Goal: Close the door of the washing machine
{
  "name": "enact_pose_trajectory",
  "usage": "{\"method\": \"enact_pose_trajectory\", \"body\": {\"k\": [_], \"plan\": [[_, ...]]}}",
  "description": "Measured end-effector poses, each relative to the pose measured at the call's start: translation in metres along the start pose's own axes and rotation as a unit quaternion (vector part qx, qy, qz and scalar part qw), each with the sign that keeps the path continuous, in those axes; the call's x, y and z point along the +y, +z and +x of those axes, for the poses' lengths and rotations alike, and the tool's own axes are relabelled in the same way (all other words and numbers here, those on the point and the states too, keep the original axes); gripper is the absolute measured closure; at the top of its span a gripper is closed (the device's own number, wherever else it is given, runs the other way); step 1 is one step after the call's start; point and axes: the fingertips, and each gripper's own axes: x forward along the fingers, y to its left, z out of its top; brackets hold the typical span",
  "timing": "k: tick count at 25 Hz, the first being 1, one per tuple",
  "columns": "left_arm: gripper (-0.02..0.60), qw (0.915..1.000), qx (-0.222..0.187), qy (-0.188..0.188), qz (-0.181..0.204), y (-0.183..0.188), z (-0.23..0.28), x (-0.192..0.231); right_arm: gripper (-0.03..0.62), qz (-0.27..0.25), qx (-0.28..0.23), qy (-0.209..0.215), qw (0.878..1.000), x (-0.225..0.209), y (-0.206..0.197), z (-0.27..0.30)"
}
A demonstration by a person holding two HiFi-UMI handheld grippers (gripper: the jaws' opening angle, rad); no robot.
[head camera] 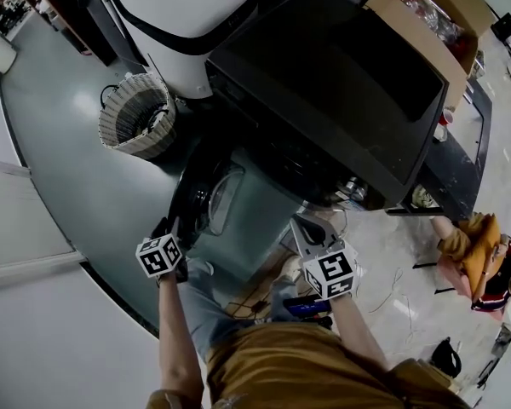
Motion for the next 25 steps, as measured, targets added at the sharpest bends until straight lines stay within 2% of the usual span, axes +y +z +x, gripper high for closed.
{"method": "enact_pose_trajectory", "body": {"k": [11,25], "plan": [[0.403,0.9999,0.01,-0.003,0.0,-0.019,-0.003,-0.038,0.582,0.004,-0.013,-0.013,1.0,-0.03,-0.008,-0.032],[0.411,0.9998,0.015,-0.002,0.01,-0.03,-0.003,-0.063,0.582,-0.002,-0.022,-0.007,1.0,-0.035,-0.013,-0.051]]}}
